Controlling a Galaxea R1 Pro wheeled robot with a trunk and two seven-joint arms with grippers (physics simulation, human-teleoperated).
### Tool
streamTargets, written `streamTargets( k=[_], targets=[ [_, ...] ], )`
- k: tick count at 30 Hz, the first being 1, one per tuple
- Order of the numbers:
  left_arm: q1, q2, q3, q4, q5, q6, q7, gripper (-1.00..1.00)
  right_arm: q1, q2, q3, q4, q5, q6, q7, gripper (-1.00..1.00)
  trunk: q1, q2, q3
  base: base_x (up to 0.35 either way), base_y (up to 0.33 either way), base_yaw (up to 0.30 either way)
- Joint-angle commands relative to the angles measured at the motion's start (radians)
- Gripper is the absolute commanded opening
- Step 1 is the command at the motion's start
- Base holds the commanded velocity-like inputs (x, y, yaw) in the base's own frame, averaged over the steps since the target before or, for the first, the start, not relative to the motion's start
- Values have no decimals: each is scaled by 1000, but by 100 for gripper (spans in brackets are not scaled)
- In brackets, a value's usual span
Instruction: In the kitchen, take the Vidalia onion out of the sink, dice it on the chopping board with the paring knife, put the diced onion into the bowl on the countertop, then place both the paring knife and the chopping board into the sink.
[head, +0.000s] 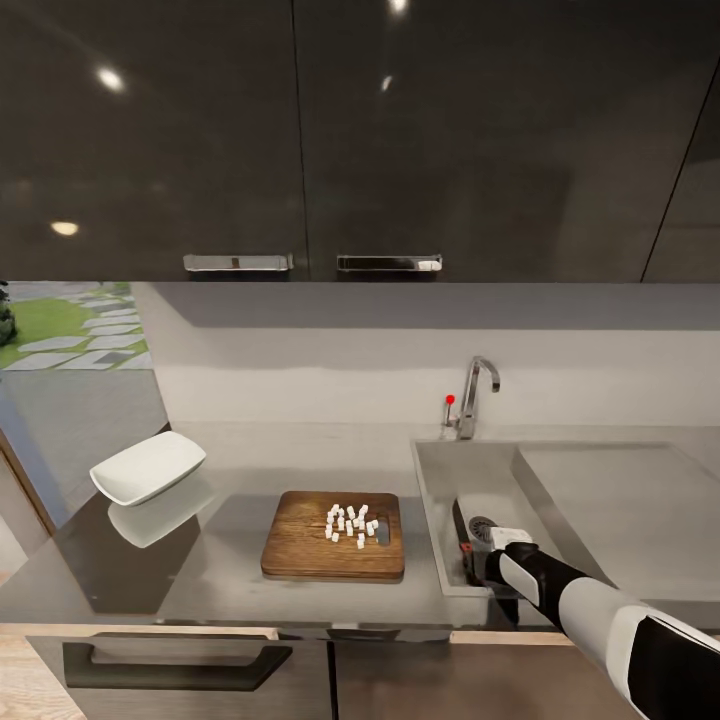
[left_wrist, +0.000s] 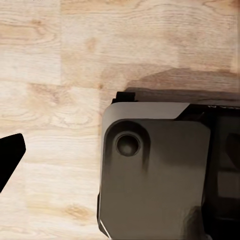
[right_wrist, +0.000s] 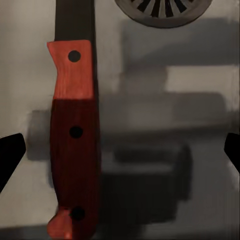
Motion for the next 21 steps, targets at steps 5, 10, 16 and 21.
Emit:
streamTargets(
  k=[5,10,16,21],
  targets=[
    [-2,-15,-4,2,8,-13,-4,100,-44,-90,12,-112,-8,34,-11,100,0,-1,-2,0,0,0],
    [-2,-15,-2,1,9,-115,-2,100,-60,-215,-92,-369,-5,154,-20,100,0,-1,-2,0,0,0],
    [-2,-1,-2,0,9,-173,-1,100,-63,-241,-246,-474,80,239,-143,100,0,-1,-2,0,42,0],
    [-2,3,-2,1,9,-190,-1,100,-63,-241,-250,-478,89,240,-152,100,0,-1,-2,0,258,0]
  ],
)
